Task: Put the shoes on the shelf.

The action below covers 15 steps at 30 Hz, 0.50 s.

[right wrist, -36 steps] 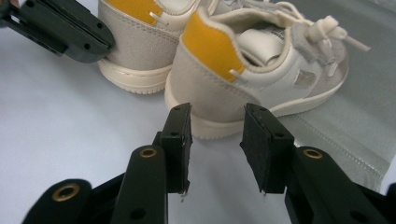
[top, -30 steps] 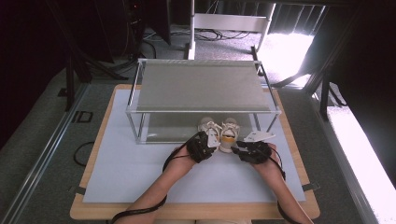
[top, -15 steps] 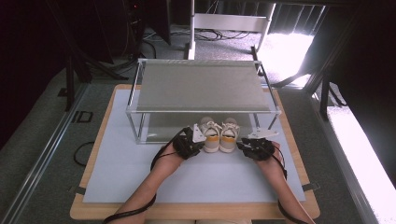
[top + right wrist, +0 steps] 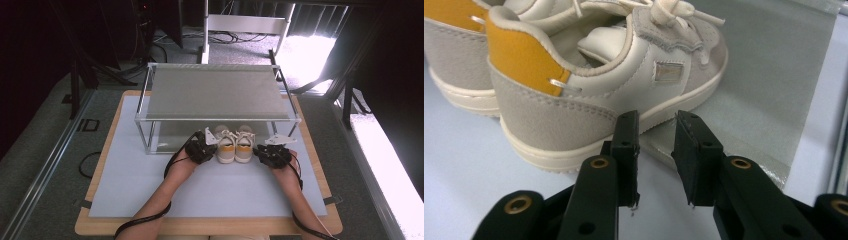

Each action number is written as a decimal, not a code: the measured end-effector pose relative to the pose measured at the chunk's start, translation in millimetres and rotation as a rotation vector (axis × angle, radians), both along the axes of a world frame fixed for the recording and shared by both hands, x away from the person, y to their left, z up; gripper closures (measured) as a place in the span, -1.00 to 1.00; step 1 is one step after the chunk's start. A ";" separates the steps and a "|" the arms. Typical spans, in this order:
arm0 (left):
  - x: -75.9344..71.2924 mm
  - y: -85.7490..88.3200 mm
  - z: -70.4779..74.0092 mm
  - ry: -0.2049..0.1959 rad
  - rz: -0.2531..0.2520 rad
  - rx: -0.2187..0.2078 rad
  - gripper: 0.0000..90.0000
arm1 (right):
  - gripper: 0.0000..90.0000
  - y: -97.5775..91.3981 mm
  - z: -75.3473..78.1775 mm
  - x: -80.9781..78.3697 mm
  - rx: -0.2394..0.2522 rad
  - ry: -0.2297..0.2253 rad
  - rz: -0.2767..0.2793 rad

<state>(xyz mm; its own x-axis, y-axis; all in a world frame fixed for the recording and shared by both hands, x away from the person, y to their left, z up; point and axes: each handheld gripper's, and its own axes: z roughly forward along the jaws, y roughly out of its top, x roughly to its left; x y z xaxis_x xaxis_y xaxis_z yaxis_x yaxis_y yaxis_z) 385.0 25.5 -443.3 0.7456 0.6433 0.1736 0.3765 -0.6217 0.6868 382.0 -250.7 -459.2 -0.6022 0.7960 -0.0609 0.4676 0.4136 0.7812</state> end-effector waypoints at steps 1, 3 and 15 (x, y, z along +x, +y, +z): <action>0.4 -0.6 0.4 -0.001 0.002 0.005 0.77 | 0.63 0.7 -0.2 2.0 0.008 0.000 0.003; 2.1 -1.8 1.3 -0.002 0.007 0.011 0.77 | 0.71 2.7 -0.7 4.9 0.009 0.005 0.008; 10.1 2.3 -0.2 -0.002 0.033 0.003 0.78 | 0.66 5.8 -2.5 17.3 0.027 0.019 -0.015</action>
<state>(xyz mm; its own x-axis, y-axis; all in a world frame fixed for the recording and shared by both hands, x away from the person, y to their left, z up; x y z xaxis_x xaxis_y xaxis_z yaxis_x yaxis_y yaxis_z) 395.1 27.8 -443.5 0.7239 0.6669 0.1767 0.3954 -0.6109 0.6858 399.4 -244.9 -461.8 -0.5909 0.8063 -0.0279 0.4885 0.3851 0.7830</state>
